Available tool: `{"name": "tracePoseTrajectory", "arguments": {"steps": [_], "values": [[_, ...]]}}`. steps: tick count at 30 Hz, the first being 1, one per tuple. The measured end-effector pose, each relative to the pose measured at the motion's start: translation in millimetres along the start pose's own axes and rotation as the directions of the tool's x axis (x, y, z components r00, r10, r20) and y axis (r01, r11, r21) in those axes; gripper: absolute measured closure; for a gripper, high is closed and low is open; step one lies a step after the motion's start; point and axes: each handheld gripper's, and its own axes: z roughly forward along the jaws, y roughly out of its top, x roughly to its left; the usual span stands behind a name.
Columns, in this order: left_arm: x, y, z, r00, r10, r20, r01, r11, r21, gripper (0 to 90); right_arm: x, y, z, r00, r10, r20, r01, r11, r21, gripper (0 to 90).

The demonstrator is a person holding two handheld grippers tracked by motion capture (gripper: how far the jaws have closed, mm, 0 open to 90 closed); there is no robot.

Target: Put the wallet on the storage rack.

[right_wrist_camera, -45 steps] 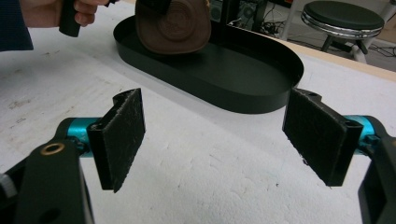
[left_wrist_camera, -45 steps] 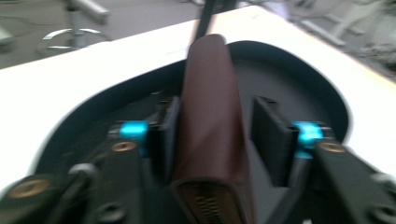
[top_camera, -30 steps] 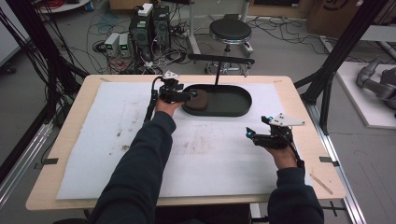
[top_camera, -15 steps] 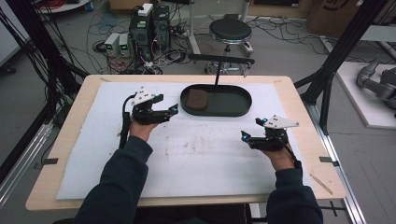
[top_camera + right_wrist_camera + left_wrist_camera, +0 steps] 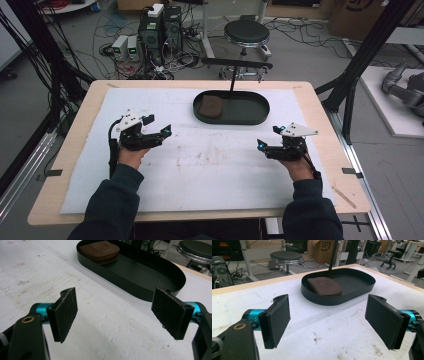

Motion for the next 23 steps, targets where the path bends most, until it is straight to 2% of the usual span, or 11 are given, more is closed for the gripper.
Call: {"name": "tracePoseTrajectory", "arguments": {"steps": [17, 23], "values": [[5.5, -7.1, -8.2, 0.9997, 0.012, -0.023, -0.011, 0.9998, 0.016, 20.2, 3.3, -1.3, -1.5, 1.0, -0.004, 0.004, 0.004, 1.0, 0.008, 21.3], [7.1, -9.4, -8.5, 0.9995, 0.003, -0.032, -0.003, 0.9999, 0.016, 20.2, 4.3, -1.5, -1.9, 1.0, -0.008, 0.005, 0.008, 1.0, 0.005, 21.3]]}}
